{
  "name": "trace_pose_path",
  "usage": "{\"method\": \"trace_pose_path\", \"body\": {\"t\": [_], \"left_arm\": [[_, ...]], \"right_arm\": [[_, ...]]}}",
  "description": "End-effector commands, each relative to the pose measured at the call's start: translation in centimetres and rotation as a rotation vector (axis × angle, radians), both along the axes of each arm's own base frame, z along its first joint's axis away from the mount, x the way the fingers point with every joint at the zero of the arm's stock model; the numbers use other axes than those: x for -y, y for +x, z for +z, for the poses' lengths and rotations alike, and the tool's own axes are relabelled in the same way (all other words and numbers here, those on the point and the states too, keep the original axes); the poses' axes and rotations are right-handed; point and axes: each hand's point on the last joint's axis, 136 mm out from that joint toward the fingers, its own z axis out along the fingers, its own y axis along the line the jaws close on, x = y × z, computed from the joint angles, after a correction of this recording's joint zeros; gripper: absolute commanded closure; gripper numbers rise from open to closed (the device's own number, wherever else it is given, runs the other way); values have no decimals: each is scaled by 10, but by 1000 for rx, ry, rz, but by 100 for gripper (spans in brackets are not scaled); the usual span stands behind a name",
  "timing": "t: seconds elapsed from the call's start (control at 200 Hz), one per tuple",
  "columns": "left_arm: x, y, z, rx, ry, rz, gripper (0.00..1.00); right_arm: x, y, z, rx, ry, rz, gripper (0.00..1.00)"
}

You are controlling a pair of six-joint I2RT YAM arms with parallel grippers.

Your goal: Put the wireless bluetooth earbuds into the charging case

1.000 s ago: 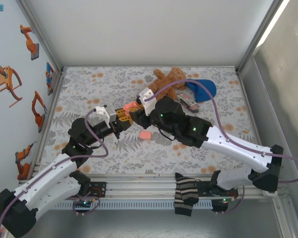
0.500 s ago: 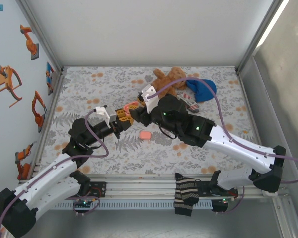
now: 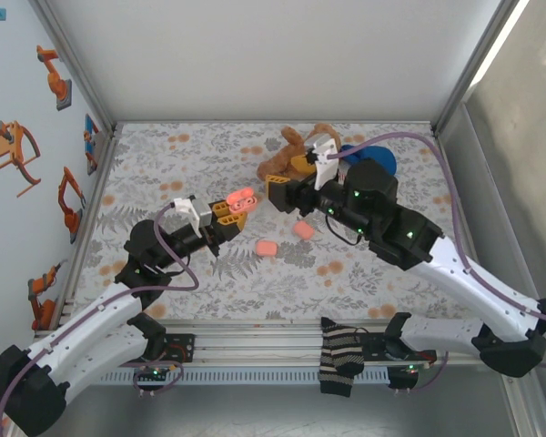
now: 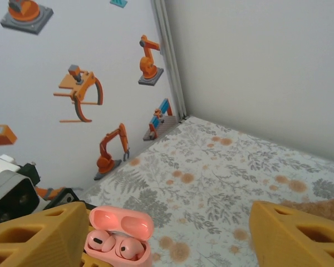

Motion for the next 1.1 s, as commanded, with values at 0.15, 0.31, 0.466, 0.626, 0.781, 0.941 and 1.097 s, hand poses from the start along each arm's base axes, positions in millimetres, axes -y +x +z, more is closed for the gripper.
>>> {"method": "trace_pose_path", "body": {"t": [0.15,0.31,0.466,0.626,0.781,0.941,1.097], "left_arm": [[5,-20,21,76,-76,-110,100],[8,-25,26,89,-86,-145,100],[10,-28,28,92,-83,-170,100],[12,-29,29,93,-81,-185,100],[12,-29,29,92,-80,-189,100],[13,-26,25,76,-60,-179,100],[15,-19,16,42,-31,-154,100]], "right_arm": [[-6,-18,-21,-192,96,205,16],[-23,-34,-28,-239,105,345,16],[-39,-41,-31,-278,126,447,9],[-52,-36,-41,-324,111,470,6],[-61,-37,-42,-338,107,503,7],[-64,-40,-39,-334,111,527,13],[-64,-44,-32,-319,117,551,21]]}}
